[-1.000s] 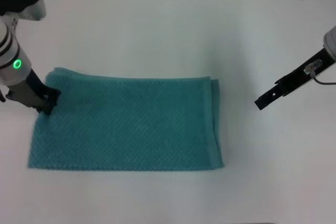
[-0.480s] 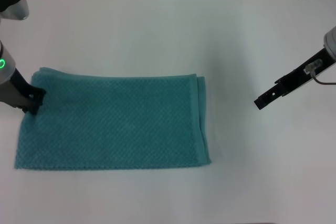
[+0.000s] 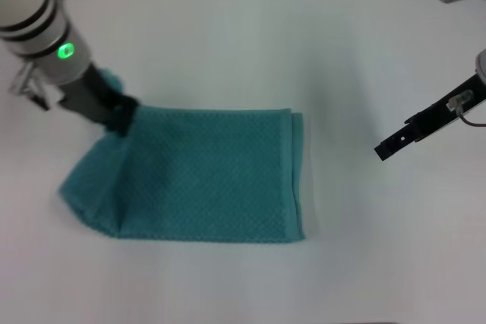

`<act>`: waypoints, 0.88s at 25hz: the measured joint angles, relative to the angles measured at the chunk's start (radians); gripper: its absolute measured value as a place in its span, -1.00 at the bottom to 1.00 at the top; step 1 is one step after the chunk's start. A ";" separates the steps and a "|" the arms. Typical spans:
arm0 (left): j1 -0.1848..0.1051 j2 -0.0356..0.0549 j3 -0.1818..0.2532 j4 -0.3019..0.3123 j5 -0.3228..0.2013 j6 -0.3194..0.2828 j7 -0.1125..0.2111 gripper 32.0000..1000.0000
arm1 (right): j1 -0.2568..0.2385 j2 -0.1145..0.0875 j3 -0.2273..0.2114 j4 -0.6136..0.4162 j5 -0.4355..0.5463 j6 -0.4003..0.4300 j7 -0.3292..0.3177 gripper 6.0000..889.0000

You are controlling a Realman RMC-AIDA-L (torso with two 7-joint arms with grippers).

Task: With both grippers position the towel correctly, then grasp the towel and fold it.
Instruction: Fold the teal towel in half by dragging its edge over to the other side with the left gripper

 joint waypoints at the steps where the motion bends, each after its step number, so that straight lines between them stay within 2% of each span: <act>1: -0.004 -0.0127 0.023 0.057 -0.041 0.019 0.000 -0.91 | -0.002 -0.002 0.000 0.000 0.000 0.000 0.000 0.92; 2: -0.005 -0.0168 0.047 0.090 -0.089 0.025 -0.001 -0.91 | -0.003 -0.003 0.000 0.000 0.000 0.000 -0.001 0.92; 3: -0.004 -0.0174 0.081 0.118 -0.162 0.024 -0.002 -0.91 | -0.002 -0.003 0.000 0.000 0.000 0.000 -0.001 0.92; 6: 0.016 -0.0149 0.171 0.138 -0.394 -0.055 0.002 -0.91 | 0.004 -0.005 0.000 -0.001 0.000 0.001 -0.001 0.92; 9: 0.053 -0.0149 0.233 0.101 -0.586 -0.191 0.038 -0.92 | 0.005 -0.007 0.000 -0.001 0.003 0.009 -0.001 0.92; 12: 0.077 -0.0153 0.267 0.004 -0.768 -0.315 0.114 -0.92 | 0.005 -0.010 0.000 0.005 0.012 0.016 -0.001 0.92; 14: 0.074 -0.0144 0.271 -0.083 -0.850 -0.361 0.169 -0.92 | 0.005 -0.011 0.000 0.004 0.013 0.016 -0.001 0.92; 15: 0.072 -0.0142 0.271 -0.100 -0.864 -0.369 0.180 -0.92 | 0.006 -0.012 0.000 0.003 0.013 0.016 -0.001 0.92; 16: 0.063 -0.0138 0.270 -0.142 -0.893 -0.382 0.203 -0.92 | 0.006 -0.012 0.000 0.003 0.013 0.016 -0.002 0.92; 18: 0.055 -0.0133 0.270 -0.170 -0.912 -0.387 0.218 -0.92 | 0.006 -0.013 0.000 0.003 0.014 0.016 -0.001 0.92; 22: 0.044 -0.0125 0.271 -0.179 -0.931 -0.381 0.226 -0.92 | 0.006 -0.013 0.000 0.005 0.014 0.016 -0.002 0.92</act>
